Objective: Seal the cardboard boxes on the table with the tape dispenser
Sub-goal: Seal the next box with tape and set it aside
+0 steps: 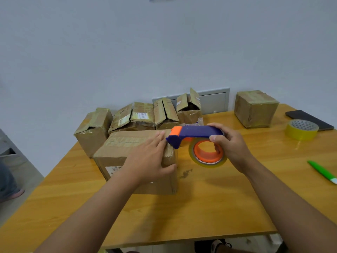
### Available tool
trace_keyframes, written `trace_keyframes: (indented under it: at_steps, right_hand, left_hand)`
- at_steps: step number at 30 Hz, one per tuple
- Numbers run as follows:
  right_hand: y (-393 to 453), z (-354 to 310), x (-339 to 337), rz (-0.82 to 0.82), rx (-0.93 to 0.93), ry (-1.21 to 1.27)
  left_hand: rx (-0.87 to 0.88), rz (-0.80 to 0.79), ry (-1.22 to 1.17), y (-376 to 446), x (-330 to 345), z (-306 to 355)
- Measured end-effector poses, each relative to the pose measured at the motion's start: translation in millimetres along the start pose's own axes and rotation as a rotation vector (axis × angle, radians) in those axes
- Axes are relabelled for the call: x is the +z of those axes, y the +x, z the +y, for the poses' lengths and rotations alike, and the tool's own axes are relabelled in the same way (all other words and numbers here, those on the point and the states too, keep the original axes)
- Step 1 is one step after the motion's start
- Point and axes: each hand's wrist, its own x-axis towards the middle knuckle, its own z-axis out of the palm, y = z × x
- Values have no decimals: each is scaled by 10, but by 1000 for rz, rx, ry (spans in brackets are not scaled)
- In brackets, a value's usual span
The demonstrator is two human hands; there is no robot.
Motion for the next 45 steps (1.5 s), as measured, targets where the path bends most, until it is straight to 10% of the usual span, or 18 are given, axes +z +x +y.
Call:
trace_keyframes:
  at_steps: [32, 45]
  right_hand:
    - [-331, 229, -447, -9, 71, -22]
    - [-28, -73, -215, -216, 87, -436]
  left_hand:
    - [1, 67, -32, 50, 78, 15]
    - [23, 42, -68, 62, 71, 10]
